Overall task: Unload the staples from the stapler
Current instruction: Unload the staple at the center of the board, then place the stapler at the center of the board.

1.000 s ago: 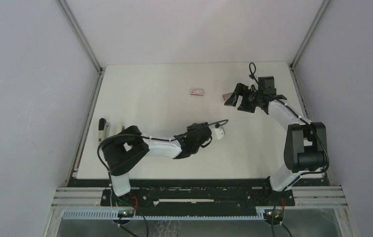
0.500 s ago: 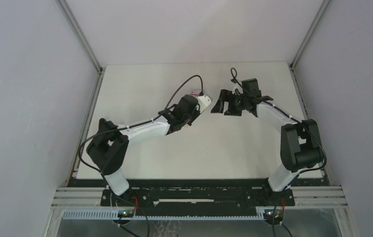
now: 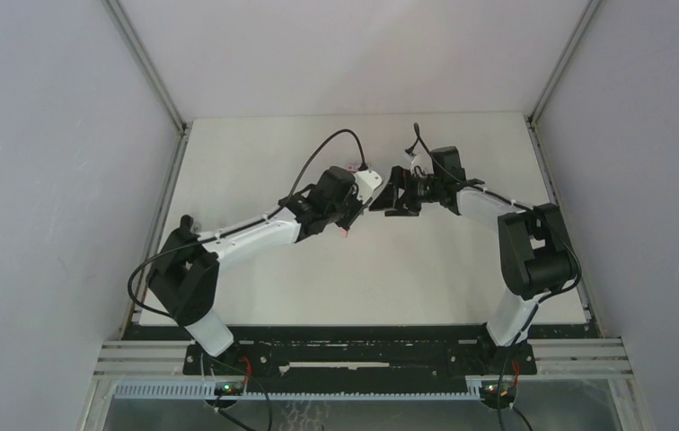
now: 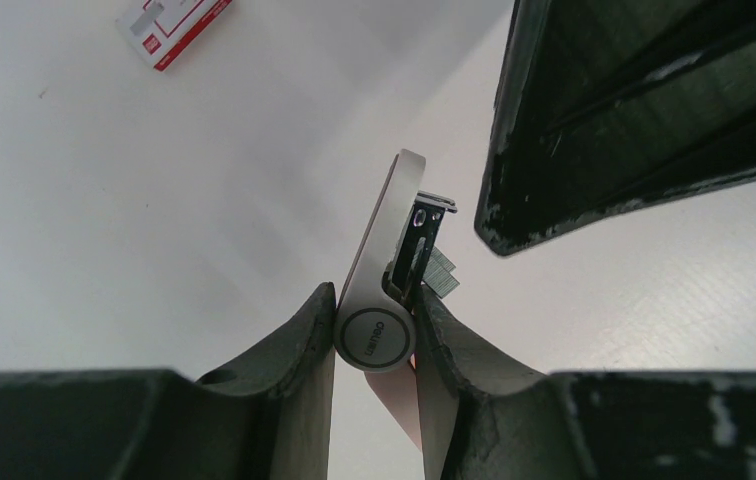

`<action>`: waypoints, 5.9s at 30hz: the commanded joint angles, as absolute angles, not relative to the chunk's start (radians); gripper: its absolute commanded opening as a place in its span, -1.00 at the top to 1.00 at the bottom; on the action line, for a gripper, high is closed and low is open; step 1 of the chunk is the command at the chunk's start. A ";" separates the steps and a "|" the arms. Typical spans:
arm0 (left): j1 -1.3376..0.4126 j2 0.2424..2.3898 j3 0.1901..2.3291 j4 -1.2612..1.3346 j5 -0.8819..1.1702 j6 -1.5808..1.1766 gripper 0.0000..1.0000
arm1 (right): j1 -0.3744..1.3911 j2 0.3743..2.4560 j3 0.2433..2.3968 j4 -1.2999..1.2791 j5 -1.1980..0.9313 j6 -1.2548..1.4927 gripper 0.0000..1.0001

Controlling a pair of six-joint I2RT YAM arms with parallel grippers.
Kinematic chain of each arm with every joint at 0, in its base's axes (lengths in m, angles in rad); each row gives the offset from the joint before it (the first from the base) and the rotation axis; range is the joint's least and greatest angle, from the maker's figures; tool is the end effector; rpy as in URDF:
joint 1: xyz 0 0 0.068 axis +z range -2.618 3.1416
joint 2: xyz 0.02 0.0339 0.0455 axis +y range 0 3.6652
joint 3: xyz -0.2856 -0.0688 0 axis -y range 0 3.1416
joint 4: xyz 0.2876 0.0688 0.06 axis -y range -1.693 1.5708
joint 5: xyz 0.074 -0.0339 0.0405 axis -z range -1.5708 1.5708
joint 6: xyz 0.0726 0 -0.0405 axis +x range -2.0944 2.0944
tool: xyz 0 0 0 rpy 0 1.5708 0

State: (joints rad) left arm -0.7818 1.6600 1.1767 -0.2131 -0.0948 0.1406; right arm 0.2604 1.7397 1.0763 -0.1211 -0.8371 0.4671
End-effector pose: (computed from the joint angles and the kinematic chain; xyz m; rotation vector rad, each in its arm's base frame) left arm 0.3172 -0.3053 0.2236 0.9666 2.0584 -0.2325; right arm 0.3904 0.1598 0.1786 -0.1902 2.3998 1.3335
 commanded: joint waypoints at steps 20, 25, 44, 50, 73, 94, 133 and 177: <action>-0.735 1.592 1.235 -0.193 0.100 0.066 1.00 | 0.318 1.736 0.985 0.186 -1.018 0.656 0.15; -0.734 1.597 1.231 -0.187 0.100 0.061 1.00 | 0.321 1.742 0.984 0.207 -1.029 0.690 0.24; -0.733 1.602 1.227 -0.185 0.109 0.054 1.00 | 0.330 1.752 0.983 0.212 -1.032 0.700 0.44; -0.733 1.605 1.226 -0.183 0.112 0.052 1.00 | 0.330 1.751 0.984 0.211 -1.028 0.699 0.52; -0.713 1.612 1.221 -0.181 0.112 0.052 1.00 | 0.314 1.744 0.983 0.193 -1.032 0.695 0.61; -0.700 1.625 1.222 -0.180 0.081 0.051 1.00 | 0.314 1.744 0.983 0.164 -1.035 0.674 0.63; -0.318 1.894 1.297 -0.268 0.553 -0.196 1.00 | 0.243 1.726 0.994 -0.018 -0.857 0.452 0.12; -0.412 2.030 1.367 -0.340 1.047 -0.124 0.60 | 0.302 1.878 1.252 -0.242 -1.022 -0.020 -0.35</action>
State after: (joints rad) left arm -0.3893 2.0407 1.3083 -0.3241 0.9127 -0.1726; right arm 0.2813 1.8557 1.1992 -0.1635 -0.9421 0.0608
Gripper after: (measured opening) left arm 0.351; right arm 0.674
